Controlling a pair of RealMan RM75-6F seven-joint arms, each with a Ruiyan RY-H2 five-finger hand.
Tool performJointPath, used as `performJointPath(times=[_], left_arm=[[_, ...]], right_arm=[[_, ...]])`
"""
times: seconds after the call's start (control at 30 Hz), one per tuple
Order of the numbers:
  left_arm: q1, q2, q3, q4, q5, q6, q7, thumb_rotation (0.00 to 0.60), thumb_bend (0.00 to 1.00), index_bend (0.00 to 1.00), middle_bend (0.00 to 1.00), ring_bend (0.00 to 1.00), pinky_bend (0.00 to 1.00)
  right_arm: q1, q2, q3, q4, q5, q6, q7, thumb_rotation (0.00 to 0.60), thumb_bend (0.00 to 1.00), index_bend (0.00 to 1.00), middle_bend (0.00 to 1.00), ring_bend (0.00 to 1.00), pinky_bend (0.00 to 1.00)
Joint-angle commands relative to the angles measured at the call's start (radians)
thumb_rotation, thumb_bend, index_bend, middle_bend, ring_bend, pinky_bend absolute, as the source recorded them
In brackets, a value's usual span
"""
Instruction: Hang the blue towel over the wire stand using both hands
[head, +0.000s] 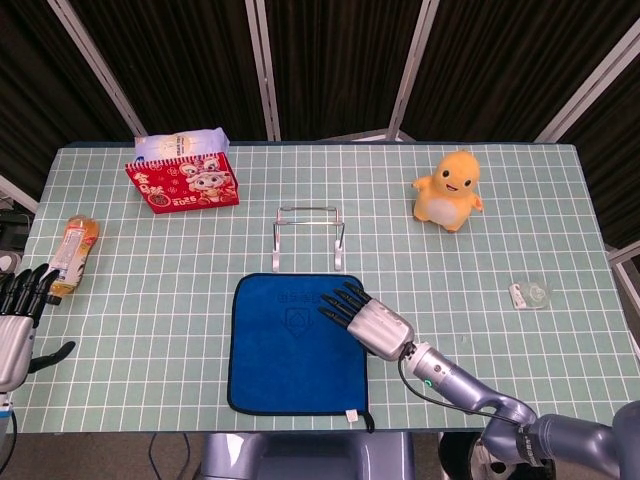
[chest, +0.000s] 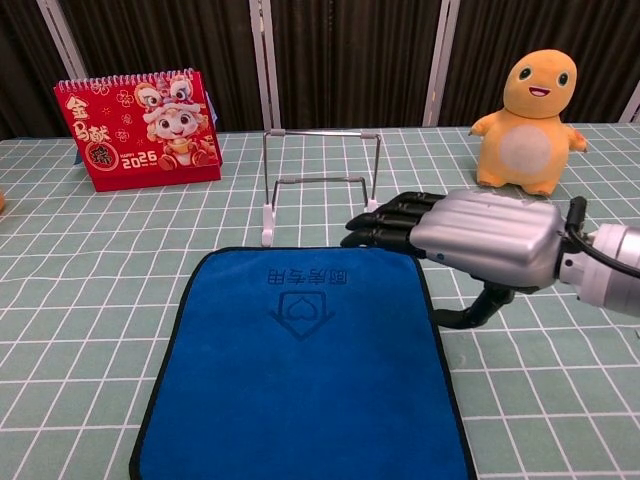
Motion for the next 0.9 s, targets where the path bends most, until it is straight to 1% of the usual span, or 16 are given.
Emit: performJointPath(times=[0.03, 0.27, 0.4, 0.53, 0.7, 0.9], left_arm=[[-0.001, -0.002, -0.001, 0.001, -0.004, -0.002, 0.003, 0.6, 0.0, 0.0, 0.0, 0.0, 0.0], [-0.003, -0.006, -0.001, 0.004, -0.009, -0.009, 0.007, 0.6, 0.0, 0.0, 0.0, 0.0, 0.0], [-0.006, -0.011, 0.0, 0.006, -0.011, -0.014, 0.014, 0.6, 0.0, 0.0, 0.0, 0.0, 0.0], [-0.005, -0.011, 0.0, 0.006, -0.012, -0.011, 0.015, 0.6, 0.0, 0.0, 0.0, 0.0, 0.0], [-0.006, -0.011, -0.001, 0.01, -0.018, -0.015, 0.014, 0.6, 0.0, 0.0, 0.0, 0.0, 0.0], [-0.011, -0.016, -0.001, 0.018, -0.027, -0.029, 0.016, 0.6, 0.0, 0.0, 0.0, 0.0, 0.0]], right_arm=[[0.021, -0.025, -0.012, 0.045, -0.018, -0.006, 0.015, 0.6, 0.35, 0.04, 0.0, 0.0, 0.0], [0.038, -0.039, -0.045, 0.101, -0.046, 0.0, 0.035, 0.6, 0.35, 0.04, 0.0, 0.0, 0.0], [0.049, -0.054, -0.051, 0.13, -0.047, -0.002, 0.05, 0.6, 0.35, 0.04, 0.0, 0.0, 0.0], [0.065, -0.076, -0.056, 0.182, -0.062, 0.003, 0.051, 0.6, 0.35, 0.04, 0.0, 0.0, 0.0], [0.075, -0.091, -0.074, 0.234, -0.076, 0.005, 0.06, 0.6, 0.35, 0.04, 0.0, 0.0, 0.0], [0.076, -0.094, -0.094, 0.258, -0.083, 0.022, 0.082, 0.6, 0.35, 0.04, 0.0, 0.0, 0.0]])
